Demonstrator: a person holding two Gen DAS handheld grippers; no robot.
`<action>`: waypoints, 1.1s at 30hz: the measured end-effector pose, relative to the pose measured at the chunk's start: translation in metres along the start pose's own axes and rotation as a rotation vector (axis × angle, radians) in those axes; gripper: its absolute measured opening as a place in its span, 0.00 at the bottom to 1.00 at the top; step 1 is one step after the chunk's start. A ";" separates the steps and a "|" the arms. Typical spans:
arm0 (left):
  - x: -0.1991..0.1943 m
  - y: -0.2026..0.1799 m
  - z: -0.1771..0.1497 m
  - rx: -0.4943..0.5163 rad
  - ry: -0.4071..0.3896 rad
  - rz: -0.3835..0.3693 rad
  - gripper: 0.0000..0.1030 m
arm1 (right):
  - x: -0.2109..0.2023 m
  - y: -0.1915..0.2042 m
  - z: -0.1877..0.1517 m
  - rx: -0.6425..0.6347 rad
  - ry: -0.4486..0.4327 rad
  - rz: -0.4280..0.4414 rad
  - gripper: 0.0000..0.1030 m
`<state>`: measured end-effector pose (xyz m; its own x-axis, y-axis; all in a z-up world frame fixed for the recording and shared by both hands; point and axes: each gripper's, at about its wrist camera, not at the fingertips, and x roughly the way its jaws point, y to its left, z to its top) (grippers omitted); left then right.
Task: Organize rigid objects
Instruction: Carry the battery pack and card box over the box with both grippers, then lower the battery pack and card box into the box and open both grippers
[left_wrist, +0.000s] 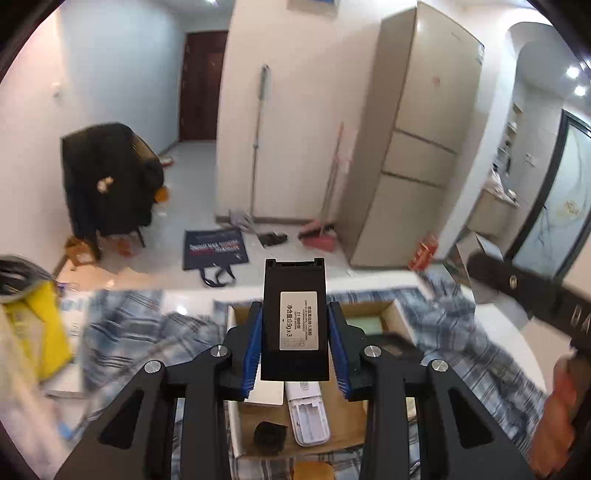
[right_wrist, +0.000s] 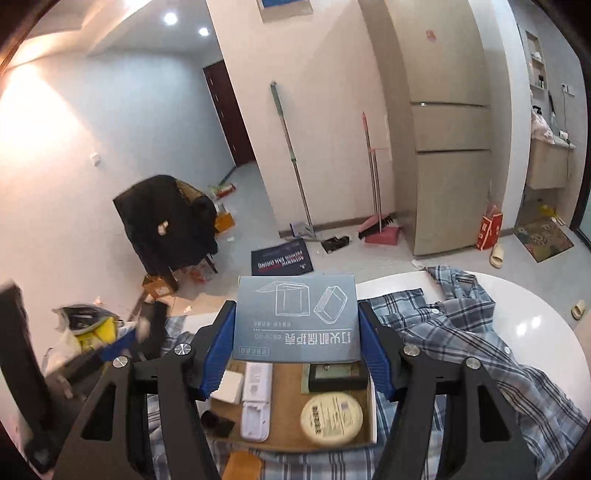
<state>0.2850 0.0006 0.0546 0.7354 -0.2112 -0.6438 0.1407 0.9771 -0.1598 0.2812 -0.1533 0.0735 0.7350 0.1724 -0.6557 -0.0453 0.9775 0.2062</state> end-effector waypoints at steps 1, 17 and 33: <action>0.013 0.003 -0.004 0.003 0.024 0.012 0.35 | 0.007 -0.001 -0.008 -0.009 0.034 0.025 0.60; 0.109 0.012 -0.043 0.043 0.214 0.066 0.35 | 0.087 -0.035 -0.036 -0.003 0.269 0.095 0.60; 0.105 0.012 -0.046 0.046 0.230 0.074 0.35 | 0.099 -0.055 -0.035 0.038 0.247 0.063 0.61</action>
<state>0.3336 -0.0107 -0.0496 0.5749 -0.1343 -0.8071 0.1257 0.9892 -0.0750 0.3330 -0.1854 -0.0284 0.5437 0.2618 -0.7974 -0.0565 0.9594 0.2764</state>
